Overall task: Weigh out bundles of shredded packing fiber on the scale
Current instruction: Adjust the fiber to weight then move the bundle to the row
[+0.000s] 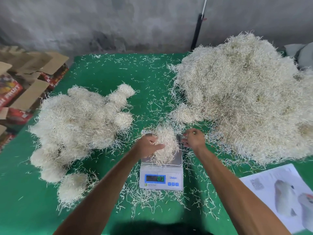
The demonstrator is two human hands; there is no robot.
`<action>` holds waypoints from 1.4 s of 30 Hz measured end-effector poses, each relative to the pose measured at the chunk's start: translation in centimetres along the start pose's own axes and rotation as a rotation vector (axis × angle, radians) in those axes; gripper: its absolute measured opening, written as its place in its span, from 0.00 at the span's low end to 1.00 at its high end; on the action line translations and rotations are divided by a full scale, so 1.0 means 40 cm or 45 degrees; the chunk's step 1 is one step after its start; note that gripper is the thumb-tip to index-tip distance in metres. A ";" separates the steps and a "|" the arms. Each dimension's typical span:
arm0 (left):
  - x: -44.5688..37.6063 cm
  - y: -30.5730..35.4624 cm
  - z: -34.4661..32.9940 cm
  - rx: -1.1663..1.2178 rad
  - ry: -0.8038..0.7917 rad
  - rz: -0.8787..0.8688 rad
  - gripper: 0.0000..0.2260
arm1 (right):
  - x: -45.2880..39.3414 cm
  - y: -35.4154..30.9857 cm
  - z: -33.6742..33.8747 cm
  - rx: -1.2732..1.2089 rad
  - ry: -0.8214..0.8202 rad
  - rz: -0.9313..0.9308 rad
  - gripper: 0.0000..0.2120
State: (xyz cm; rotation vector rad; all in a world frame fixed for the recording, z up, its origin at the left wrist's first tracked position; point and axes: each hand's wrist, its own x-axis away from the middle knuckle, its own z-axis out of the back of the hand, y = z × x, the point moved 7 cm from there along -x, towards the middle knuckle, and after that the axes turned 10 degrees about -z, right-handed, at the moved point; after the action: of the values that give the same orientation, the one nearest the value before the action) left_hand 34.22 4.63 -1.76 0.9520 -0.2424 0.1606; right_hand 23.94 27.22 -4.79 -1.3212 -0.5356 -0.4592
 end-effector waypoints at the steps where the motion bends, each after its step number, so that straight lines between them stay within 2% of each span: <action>1: 0.001 0.000 0.005 -0.016 0.015 0.011 0.32 | -0.002 -0.002 0.004 -0.008 0.000 0.004 0.10; 4: 0.000 0.002 0.035 0.015 0.106 -0.050 0.29 | -0.009 -0.004 0.014 -0.016 0.017 -0.006 0.09; 9: -0.003 0.007 0.080 0.079 0.267 -0.097 0.30 | -0.025 -0.010 -0.001 0.036 0.042 -0.004 0.08; 13: -0.012 0.000 0.081 0.065 0.281 -0.147 0.28 | -0.030 -0.028 -0.017 0.016 0.004 -0.003 0.04; 16: -0.018 -0.006 0.085 0.043 0.283 -0.145 0.27 | -0.038 -0.045 -0.022 0.016 0.005 0.006 0.06; 21: -0.033 -0.003 0.090 -0.008 0.269 -0.153 0.27 | -0.047 -0.057 -0.027 -0.009 -0.015 0.010 0.04; 28: -0.076 -0.001 0.102 -0.069 0.306 -0.137 0.27 | -0.097 -0.093 -0.016 0.120 0.009 0.032 0.12; 29: -0.088 0.001 0.105 -0.066 0.314 -0.143 0.26 | -0.107 -0.115 -0.010 0.175 0.044 0.087 0.14; 32: -0.132 0.011 0.122 -0.089 0.358 -0.113 0.26 | -0.142 -0.228 0.028 0.555 0.359 0.380 0.20; 34: -0.161 0.019 0.130 -0.134 0.365 -0.090 0.27 | -0.178 -0.302 0.042 0.748 0.492 0.541 0.22; 37: -0.201 0.026 0.136 -0.085 0.381 -0.052 0.30 | -0.258 -0.375 0.040 0.919 0.482 0.637 0.24; 40: -0.240 0.028 0.135 -0.018 0.447 0.000 0.23 | -0.351 -0.389 0.028 1.073 0.393 0.529 0.24; 42: -0.266 0.033 0.127 0.012 0.454 -0.025 0.23 | -0.402 -0.371 0.008 1.163 0.261 0.425 0.25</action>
State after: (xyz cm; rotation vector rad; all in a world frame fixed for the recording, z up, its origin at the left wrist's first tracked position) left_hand 23.01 0.93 -0.82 0.9176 0.0962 0.3096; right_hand 2.25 24.92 -2.96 -0.4564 -0.2777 -0.0378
